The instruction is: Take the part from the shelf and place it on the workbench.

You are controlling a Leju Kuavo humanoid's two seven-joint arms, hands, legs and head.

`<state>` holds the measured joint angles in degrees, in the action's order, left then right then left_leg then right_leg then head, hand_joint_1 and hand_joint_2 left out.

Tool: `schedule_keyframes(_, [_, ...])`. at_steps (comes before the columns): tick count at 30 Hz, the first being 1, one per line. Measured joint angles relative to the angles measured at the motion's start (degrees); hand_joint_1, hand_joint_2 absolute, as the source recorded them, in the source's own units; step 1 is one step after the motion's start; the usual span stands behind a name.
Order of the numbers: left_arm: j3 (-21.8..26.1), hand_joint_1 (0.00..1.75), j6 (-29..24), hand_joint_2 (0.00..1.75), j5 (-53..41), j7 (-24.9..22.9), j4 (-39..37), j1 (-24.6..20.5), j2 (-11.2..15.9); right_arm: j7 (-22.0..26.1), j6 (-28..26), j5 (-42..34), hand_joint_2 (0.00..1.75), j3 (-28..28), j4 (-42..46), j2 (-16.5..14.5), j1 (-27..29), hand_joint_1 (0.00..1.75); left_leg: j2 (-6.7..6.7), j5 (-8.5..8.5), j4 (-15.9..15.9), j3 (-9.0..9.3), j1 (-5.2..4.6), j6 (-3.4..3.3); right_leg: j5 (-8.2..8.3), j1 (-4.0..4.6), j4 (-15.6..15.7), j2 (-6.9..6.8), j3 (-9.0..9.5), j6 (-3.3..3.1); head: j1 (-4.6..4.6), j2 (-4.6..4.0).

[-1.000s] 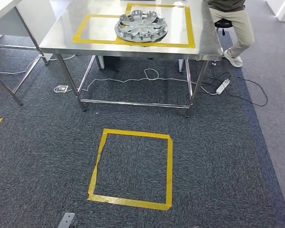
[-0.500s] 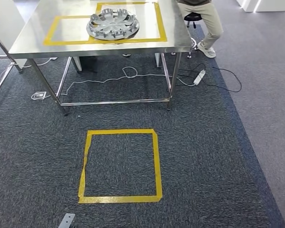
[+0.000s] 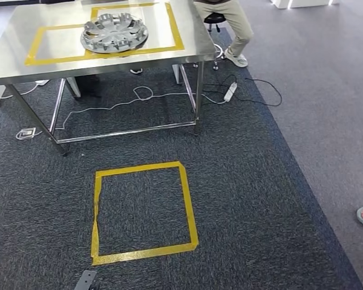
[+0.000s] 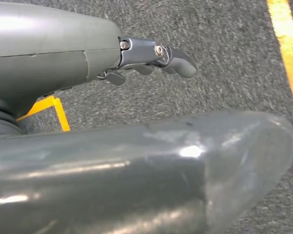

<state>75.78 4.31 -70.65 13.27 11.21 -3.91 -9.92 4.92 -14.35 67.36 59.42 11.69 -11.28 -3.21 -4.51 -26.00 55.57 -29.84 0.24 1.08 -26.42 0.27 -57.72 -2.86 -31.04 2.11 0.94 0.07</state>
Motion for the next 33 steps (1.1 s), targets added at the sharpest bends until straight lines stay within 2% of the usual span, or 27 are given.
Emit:
schedule_keyframes(2, [0.02,0.00,0.61,0.00,0.20,0.68,0.00,-0.04,-0.10,0.16,-0.92,-0.05,0.00,0.02,0.00,-0.01,0.19,0.00,-0.32,-0.11,0.07,-0.04,0.11,0.63,0.26,-0.01,-0.06,0.99,-0.43,-1.00,-0.17,0.00])
schedule_keyframes(4, [0.01,0.00,0.97,0.00,-0.13,1.67,0.00,-0.01,-0.18,-0.31,-1.02,-0.15,0.00,0.07,0.00,-0.02,0.23,0.00,1.43,-2.26,2.63,-1.14,0.27,1.22,0.68,-0.17,0.11,1.87,-0.63,-1.88,-0.31,0.00])
schedule_keyframes(6, [0.00,0.00,1.06,0.00,-0.54,2.43,-0.01,0.14,-0.27,-0.56,-1.01,-0.23,0.00,0.11,0.00,-0.06,0.11,0.00,3.51,-6.34,9.84,-4.48,0.30,1.43,1.07,-0.23,0.13,2.89,-1.04,-2.46,-0.52,0.00])
schedule_keyframes(7, [0.00,0.00,1.08,0.00,-0.64,2.58,-0.01,0.25,-0.33,-0.58,-1.01,-0.26,0.00,0.13,0.00,-0.08,0.08,0.00,3.85,-7.96,13.79,-6.39,0.29,1.40,1.19,-0.20,0.12,3.49,-1.27,-2.60,-0.57,0.00])
schedule_keyframes(8, [0.00,0.00,1.09,0.00,-0.67,2.70,-0.02,0.34,-0.38,-0.62,-1.01,-0.29,0.00,0.16,0.00,-0.09,0.13,0.00,3.99,-8.58,16.42,-7.70,0.28,1.34,1.29,-0.16,0.11,4.12,-1.42,-2.65,-0.58,0.00])
schedule_keyframes(9, [-0.01,0.00,1.04,0.00,-0.79,3.02,-0.02,0.41,-0.40,-0.65,-1.01,-0.33,0.00,0.20,0.00,-0.09,0.20,0.00,4.07,-7.99,16.95,-8.04,0.28,1.23,1.38,-0.14,0.09,4.80,-1.51,-2.63,-0.57,0.00])
schedule_keyframes(10, [-0.07,0.00,0.79,0.00,-1.11,3.85,-0.02,0.45,-0.40,-0.66,-0.96,-0.42,0.00,0.25,0.00,-0.09,0.27,0.00,4.19,-6.34,15.22,-7.30,0.28,1.07,1.47,-0.14,0.08,5.51,-1.54,-2.54,-0.58,0.00])
schedule_keyframes(11, [-0.24,0.00,0.37,0.00,-1.54,5.27,-0.01,0.46,-0.39,-0.58,-0.87,-0.58,0.00,0.30,0.00,-0.09,0.29,0.00,4.56,-4.09,11.76,-5.68,0.28,0.84,1.56,-0.14,0.08,6.20,-1.54,-2.41,-0.58,0.00])
schedule_keyframes(12, [-0.53,0.00,-0.16,0.00,-2.02,7.14,-0.01,0.45,-0.34,-0.40,-0.75,-0.79,0.00,0.37,0.00,-0.10,0.27,0.00,5.52,-2.04,7.69,-3.80,0.29,0.58,1.63,-0.10,0.01,6.82,-1.59,-2.23,-0.59,0.00])
schedule_keyframes(13, [-0.87,0.00,-0.73,0.00,-2.39,8.92,0.00,0.38,-0.32,-0.16,-0.62,-1.00,0.00,0.45,0.00,-0.11,0.20,0.00,6.44,-0.78,4.07,-2.17,0.39,0.39,1.67,-0.02,-0.17,7.37,-1.77,-2.03,-0.57,0.00])
schedule_keyframes(15, [-1.39,0.00,-1.65,0.00,-2.51,10.72,0.00,0.19,-0.26,0.33,-0.48,-1.23,0.00,0.59,0.00,-0.13,0.17,0.00,7.68,-0.23,0.67,-0.76,0.38,0.09,1.80,0.01,-0.39,8.19,-2.30,-1.46,-0.54,0.00])
schedule_keyframes(17, [-1.52,0.00,-2.37,0.00,-1.93,10.93,0.00,0.09,-0.31,0.84,-0.91,-1.28,0.00,0.65,0.00,-0.12,0.41,0.00,7.04,-0.19,0.37,-0.72,0.38,-0.40,1.93,-0.15,-0.38,8.70,-2.85,-0.80,-0.57,0.00])
schedule_keyframes(19, [-1.52,0.00,-2.54,0.00,-1.20,11.16,0.00,0.12,-0.21,2.30,-2.75,-1.56,0.00,0.71,0.00,-0.11,0.60,0.00,6.15,0.06,0.18,-0.71,0.56,-1.09,0.45,-0.17,-2.40,7.09,-3.94,-0.12,-0.18,0.00])
schedule_keyframes(21, [-1.51,0.00,-1.86,0.00,-0.75,11.10,0.00,0.30,0.02,4.47,-4.71,-2.01,0.00,0.79,0.00,-0.10,0.40,0.00,5.13,0.10,0.11,-0.71,0.57,-1.48,-3.41,-0.30,-9.01,4.50,-6.85,0.53,0.27,0.00])
schedule_keyframes(22, [-1.51,0.00,-1.36,0.00,-0.61,10.93,0.00,0.44,0.09,5.27,-5.13,-2.16,0.00,0.88,0.00,-0.09,0.28,0.00,4.56,0.08,0.12,-0.71,0.53,-1.55,-5.31,-0.47,-13.03,3.81,-8.67,0.81,0.32,0.00])
schedule_keyframes(23, [-1.51,0.00,-0.92,0.00,-0.53,10.75,0.00,0.56,0.14,5.85,-5.38,-2.31,0.00,1.00,0.00,-0.07,0.23,0.00,4.04,0.06,0.12,-0.69,0.50,-1.56,-6.42,-0.61,-16.10,3.50,-10.02,1.02,0.31,0.00])
schedule_keyframes(24, [-1.51,0.00,-0.60,0.00,-0.51,10.61,0.00,0.63,0.16,6.10,-5.45,-2.42,0.00,1.14,0.00,-0.04,0.26,0.00,3.61,0.03,0.13,-0.64,0.51,-1.53,-6.35,-0.73,-17.10,3.35,-10.34,1.19,0.32,0.00])
schedule_keyframes(25, [-1.51,0.00,-0.41,0.00,-0.50,10.54,0.00,0.65,0.16,6.21,-5.50,-2.50,0.00,1.30,0.00,0.00,0.32,0.00,3.24,-0.03,0.14,-0.54,0.56,-1.44,-5.20,-0.84,-15.74,3.20,-9.48,1.30,0.32,0.00])
schedule_keyframes(27, [-1.51,0.00,-0.27,0.00,-0.49,10.50,0.00,0.66,0.15,6.32,-5.59,-2.61,0.00,1.55,0.00,0.08,0.35,0.00,2.57,-0.26,0.15,-0.17,0.62,-1.05,-1.49,-0.95,-7.79,2.02,-5.14,1.43,0.35,0.00])
schedule_keyframes(28, [-1.51,0.00,-0.26,0.00,-0.49,10.49,0.00,0.65,0.16,6.38,-5.63,-2.64,0.00,1.62,0.00,0.10,0.25,0.00,2.28,-0.44,0.25,-0.02,0.53,-0.73,-0.18,-0.92,-4.09,1.44,-3.10,1.28,0.34,0.00])
schedule_keyframes(29, [-1.51,0.00,-0.26,0.00,-0.49,10.48,0.00,0.63,0.18,6.46,-5.67,-2.66,0.00,1.64,0.00,0.11,0.14,0.00,2.02,-0.55,0.33,0.09,0.40,-0.39,0.51,-0.87,-1.68,1.04,-1.83,0.99,0.29,0.00])
schedule_keyframes(30, [-1.51,0.00,-0.26,0.00,-0.49,10.47,0.00,0.60,0.20,6.52,-5.69,-2.68,0.00,1.66,0.00,0.11,0.08,0.00,1.79,-0.58,0.35,0.13,0.27,-0.04,0.59,-0.76,-0.78,0.96,-1.42,0.62,0.23,0.00])
schedule_keyframes(32, [-1.51,0.00,-0.26,0.00,-0.49,10.45,0.00,0.55,0.21,6.64,-5.82,-2.72,0.00,1.73,0.00,0.14,0.12,0.00,1.37,-0.58,0.27,0.11,0.30,0.68,0.71,-0.63,-0.81,1.75,-1.71,-0.36,0.15,0.00])
schedule_keyframes(33, [-1.51,0.00,-0.26,0.00,-0.49,10.43,0.00,0.54,0.22,6.70,-5.92,-2.72,0.00,1.80,0.00,0.16,0.19,0.00,1.58,-0.91,0.50,0.00,0.41,1.04,0.84,-0.64,-0.75,2.08,-1.80,-0.78,0.13,0.00])
